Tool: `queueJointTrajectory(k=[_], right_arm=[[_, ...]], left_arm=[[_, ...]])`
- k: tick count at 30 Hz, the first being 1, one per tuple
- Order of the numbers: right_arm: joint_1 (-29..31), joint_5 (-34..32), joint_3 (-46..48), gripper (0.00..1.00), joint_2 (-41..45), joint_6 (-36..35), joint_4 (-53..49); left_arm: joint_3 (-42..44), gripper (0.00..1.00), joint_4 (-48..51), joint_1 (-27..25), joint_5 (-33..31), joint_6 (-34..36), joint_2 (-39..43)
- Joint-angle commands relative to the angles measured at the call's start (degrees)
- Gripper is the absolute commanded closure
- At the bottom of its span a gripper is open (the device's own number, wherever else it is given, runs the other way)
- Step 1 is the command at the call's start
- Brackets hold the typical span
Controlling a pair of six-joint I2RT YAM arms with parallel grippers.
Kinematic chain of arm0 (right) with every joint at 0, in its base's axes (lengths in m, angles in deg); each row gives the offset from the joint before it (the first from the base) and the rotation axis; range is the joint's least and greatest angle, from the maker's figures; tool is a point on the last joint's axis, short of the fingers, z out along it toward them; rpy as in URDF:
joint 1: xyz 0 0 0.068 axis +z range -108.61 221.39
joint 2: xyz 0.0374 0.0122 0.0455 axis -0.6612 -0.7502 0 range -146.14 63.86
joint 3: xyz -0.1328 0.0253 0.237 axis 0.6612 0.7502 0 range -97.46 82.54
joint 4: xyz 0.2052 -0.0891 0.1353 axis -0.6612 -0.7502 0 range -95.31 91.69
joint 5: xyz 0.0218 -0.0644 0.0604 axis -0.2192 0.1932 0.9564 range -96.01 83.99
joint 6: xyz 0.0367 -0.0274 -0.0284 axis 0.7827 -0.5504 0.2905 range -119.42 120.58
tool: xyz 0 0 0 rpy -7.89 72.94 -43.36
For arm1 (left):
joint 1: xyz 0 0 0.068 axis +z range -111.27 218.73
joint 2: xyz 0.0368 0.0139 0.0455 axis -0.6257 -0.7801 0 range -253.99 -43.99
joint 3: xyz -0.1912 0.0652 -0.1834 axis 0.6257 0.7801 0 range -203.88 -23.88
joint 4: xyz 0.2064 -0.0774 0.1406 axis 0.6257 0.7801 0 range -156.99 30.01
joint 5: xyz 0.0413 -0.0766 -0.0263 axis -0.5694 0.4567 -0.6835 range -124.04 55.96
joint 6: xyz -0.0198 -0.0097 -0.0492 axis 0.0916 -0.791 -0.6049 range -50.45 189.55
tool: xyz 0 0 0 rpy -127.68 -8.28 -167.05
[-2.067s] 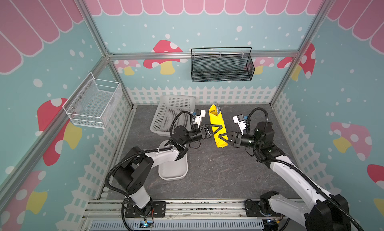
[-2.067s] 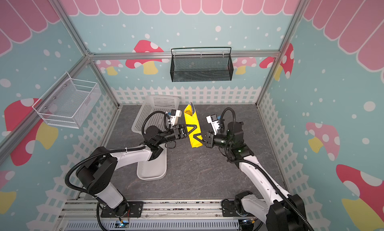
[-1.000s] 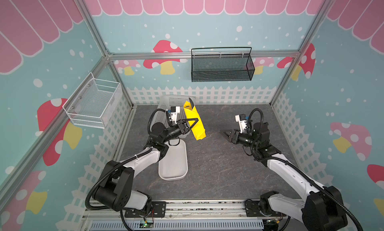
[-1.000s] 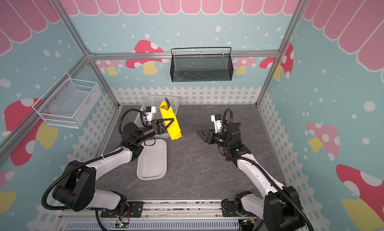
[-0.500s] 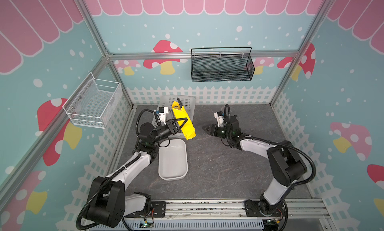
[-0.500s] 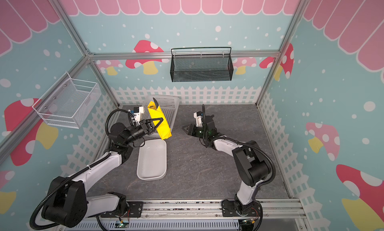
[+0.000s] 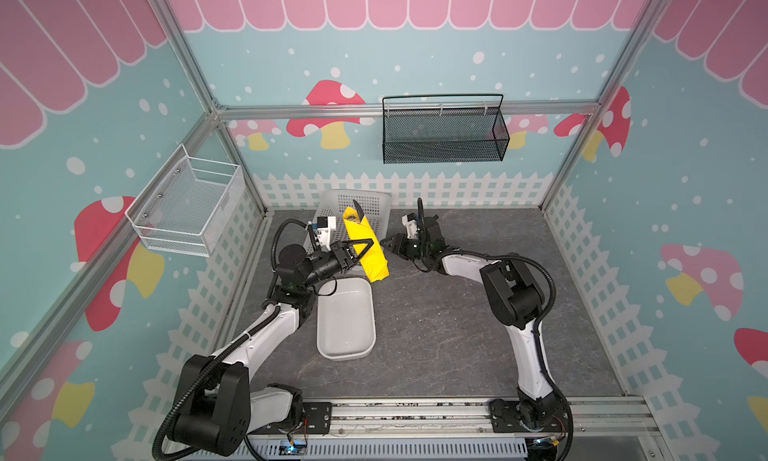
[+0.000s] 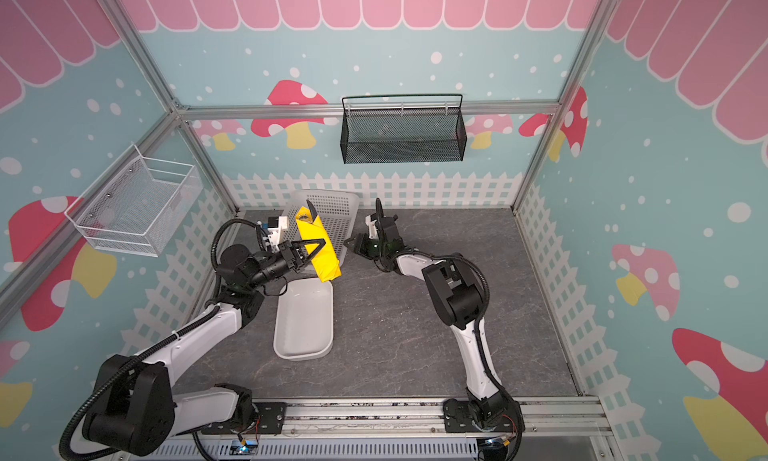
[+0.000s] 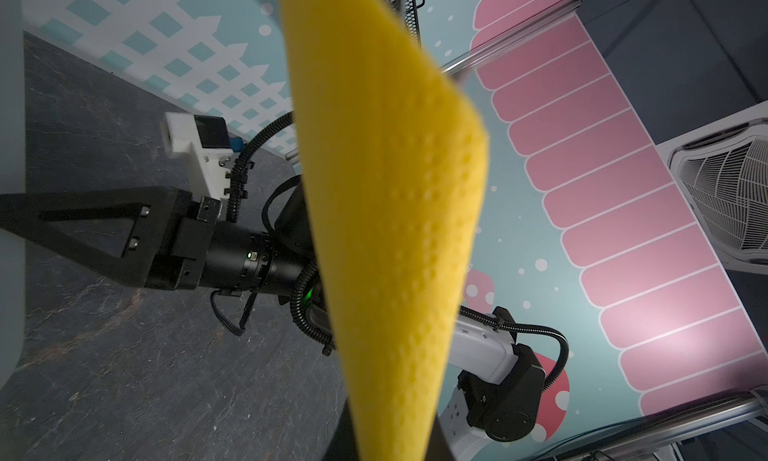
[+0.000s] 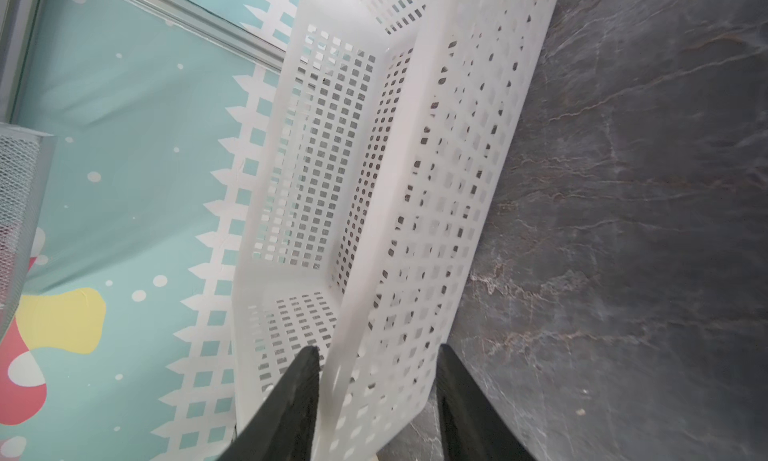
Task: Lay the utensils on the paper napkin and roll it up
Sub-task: 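Carry the yellow napkin roll with the left gripper toward the white basket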
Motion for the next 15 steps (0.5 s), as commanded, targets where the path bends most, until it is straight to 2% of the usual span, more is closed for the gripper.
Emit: queueJointTrajectory(k=[1, 4, 7, 10, 15], right_arm=[[0.65, 0.44, -5.72, 0.53, -3.3, 0.99, -5.31], [0.67, -0.11, -12.5, 0.55, -6.71, -0.97, -11.03], [0.72, -3.4, -18.4, 0.59, -8.45, -5.06, -18.61], [0.56, -7.54, -19.23, 0.61, -7.23, -7.76, -23.25], [-0.63, -11.85, -18.41, 0.7, -4.36, -10.9, -29.78]], left_arm=[[0.81, 1.0, 1.9, 0.38, -0.11, 1.79, 3.15], [1.25, 1.0, 3.69, 0.34, -0.42, 3.08, 4.38], [1.03, 1.0, 6.13, 0.34, -0.15, 4.45, 5.12], [0.56, 1.0, 8.33, 0.34, 0.17, 5.76, 5.66], [0.59, 1.0, 8.52, 0.32, 0.13, 5.67, 5.85]])
